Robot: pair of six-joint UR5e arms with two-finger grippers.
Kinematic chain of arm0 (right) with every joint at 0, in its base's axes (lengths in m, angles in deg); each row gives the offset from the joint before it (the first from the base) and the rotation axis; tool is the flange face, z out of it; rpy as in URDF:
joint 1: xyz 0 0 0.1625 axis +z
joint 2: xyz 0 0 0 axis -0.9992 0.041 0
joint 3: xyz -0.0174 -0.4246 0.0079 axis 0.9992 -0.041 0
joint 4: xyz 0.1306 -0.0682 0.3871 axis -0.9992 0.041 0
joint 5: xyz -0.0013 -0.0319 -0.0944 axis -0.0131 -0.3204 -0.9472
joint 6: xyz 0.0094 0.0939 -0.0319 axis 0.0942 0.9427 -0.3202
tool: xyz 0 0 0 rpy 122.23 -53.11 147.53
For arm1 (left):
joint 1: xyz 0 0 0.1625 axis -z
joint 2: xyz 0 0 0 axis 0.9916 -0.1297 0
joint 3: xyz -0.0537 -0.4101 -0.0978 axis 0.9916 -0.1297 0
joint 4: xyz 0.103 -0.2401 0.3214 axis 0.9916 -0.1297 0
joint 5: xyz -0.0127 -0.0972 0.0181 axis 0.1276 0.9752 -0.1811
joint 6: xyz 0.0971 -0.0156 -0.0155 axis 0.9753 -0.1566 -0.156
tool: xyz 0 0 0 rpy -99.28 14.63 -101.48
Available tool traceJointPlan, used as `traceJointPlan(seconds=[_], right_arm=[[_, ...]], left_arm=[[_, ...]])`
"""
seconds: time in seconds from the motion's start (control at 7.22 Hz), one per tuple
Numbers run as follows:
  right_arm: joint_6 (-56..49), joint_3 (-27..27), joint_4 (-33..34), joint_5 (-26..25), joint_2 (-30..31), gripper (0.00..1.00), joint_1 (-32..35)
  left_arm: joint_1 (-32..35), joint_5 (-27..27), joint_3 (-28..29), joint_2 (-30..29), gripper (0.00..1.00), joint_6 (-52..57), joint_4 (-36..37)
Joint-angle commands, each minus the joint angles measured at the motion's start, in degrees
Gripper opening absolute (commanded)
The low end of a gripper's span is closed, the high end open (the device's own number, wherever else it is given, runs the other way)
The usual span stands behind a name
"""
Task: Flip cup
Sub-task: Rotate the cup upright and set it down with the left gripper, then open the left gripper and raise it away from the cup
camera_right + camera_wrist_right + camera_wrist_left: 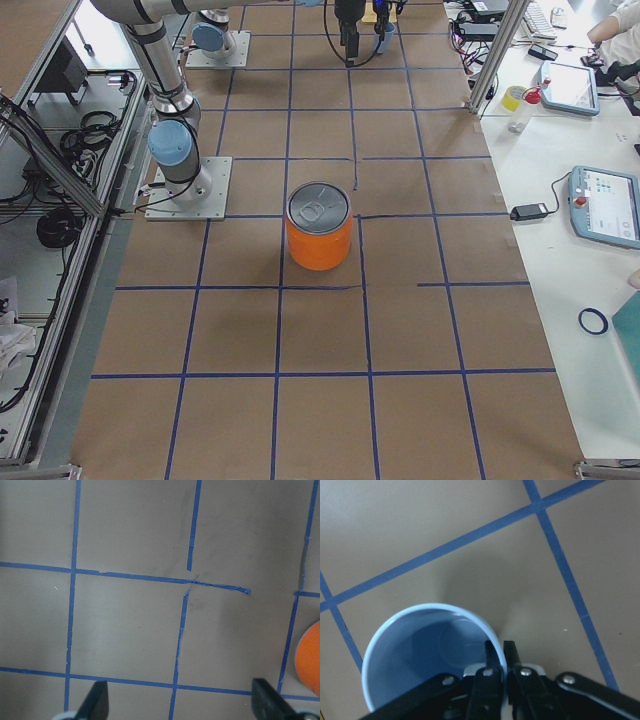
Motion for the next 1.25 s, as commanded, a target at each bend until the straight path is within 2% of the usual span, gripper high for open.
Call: traceJointPlan(seconds=[0.0,0.28,0.42,0.55,0.69,0.83,0.97,1.11], right_arm=[[-0.23,-0.01,1.89,0.07,-0.08,1.00,-1.25],[-2.85,-0.01,1.73,0.07,0.18,1.00,-5.11],[-2.52,-0.01,1.65,-0.10,0.35,1.00,-4.87],[-2.00,-0.01,1.30,-0.19,0.88,1.00,-4.78],[-1.99,0.08,0.94,-0.28,1.41,1.00,-4.78],[-1.91,0.25,1.55,-3.41,1.50,1.00,-4.78],[-1.47,0.51,1.12,-3.62,1.50,1.00,-4.78],[-1.38,0.69,1.47,-3.53,1.50,1.00,-4.78]], left_arm=[[0.04,-1.67,0.27,0.39,1.00,0.03,-0.45],[0.31,-3.26,0.88,3.19,1.00,-0.32,-3.51],[0.57,-3.09,3.15,5.56,1.00,-0.67,-7.97],[0.66,-1.96,6.39,8.89,1.00,-2.67,-18.80],[0.75,-0.64,8.69,12.84,1.00,-5.83,-25.35],[0.83,1.29,9.67,17.49,1.00,-6.99,-28.99],[1.36,1.83,9.42,22.23,1.00,-10.05,-38.24],[1.45,3.84,9.24,24.63,1.00,-10.34,-38.95]])
